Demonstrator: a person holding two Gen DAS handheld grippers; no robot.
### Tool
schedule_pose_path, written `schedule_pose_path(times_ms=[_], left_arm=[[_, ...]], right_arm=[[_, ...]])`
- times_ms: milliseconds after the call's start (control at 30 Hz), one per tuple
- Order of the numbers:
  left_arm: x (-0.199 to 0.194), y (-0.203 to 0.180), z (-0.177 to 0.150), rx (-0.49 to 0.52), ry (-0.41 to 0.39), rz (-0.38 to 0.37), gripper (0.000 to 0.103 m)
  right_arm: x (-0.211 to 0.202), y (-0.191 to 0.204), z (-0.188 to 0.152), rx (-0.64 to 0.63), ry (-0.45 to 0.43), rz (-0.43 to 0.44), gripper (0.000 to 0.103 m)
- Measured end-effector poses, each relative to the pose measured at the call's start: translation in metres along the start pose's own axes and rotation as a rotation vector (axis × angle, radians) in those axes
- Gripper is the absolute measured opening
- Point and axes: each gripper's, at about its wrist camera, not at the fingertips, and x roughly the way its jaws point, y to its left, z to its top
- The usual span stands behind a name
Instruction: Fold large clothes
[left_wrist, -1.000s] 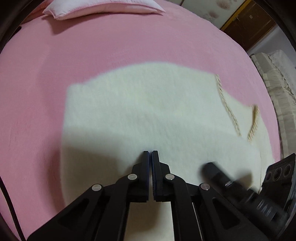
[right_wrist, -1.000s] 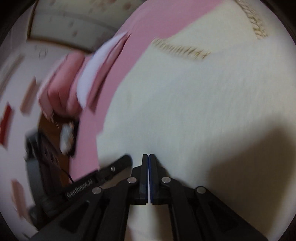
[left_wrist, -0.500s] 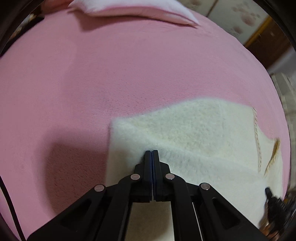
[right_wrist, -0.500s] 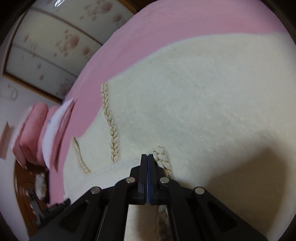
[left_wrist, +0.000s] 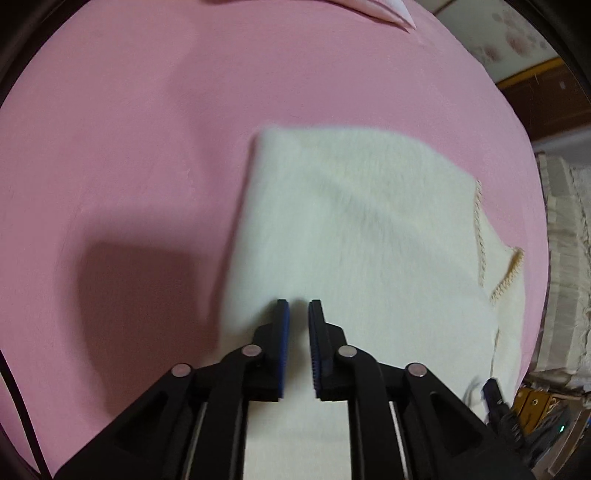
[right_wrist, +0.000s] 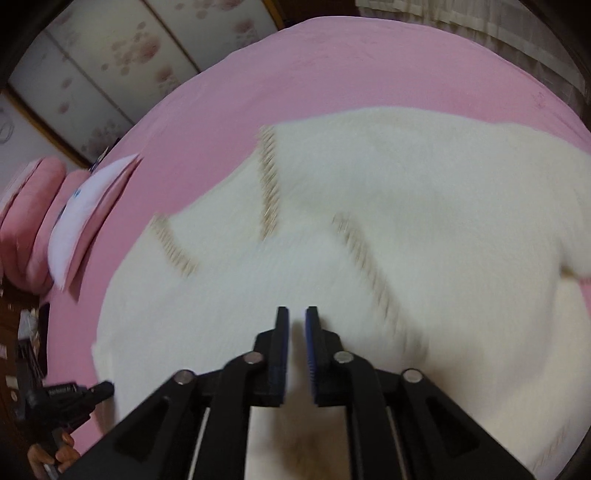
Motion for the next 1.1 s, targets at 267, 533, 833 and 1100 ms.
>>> schedule_pose_path(times_ms=[267, 533, 833, 1100], left_arm=[[-0.05, 0.006, -0.134, 0.12, -0.12, 0.174, 0.09], [-0.051, -0.005, -0.208, 0.148, -0.056, 0.189, 0.09], [-0.059, -0.06, -0.262, 0.279, -0.047, 0.305, 0.09], [-0.055, -0.151, -0.334, 0.463, -0.03, 0.454, 0.09]], right_arm=[[-0.053, 0.043, -0.144, -0.098, 0.069, -0.044, 0.06], [-0.097, 0.027, -0.21, -0.056, 0.051, -0.078, 0.072], [-0.104, -0.037, -0.203, -0.026, 0.138, -0.067, 0.072], [-0.133, -0.186, -0.165, 0.246, 0.227, -0.034, 0.072]])
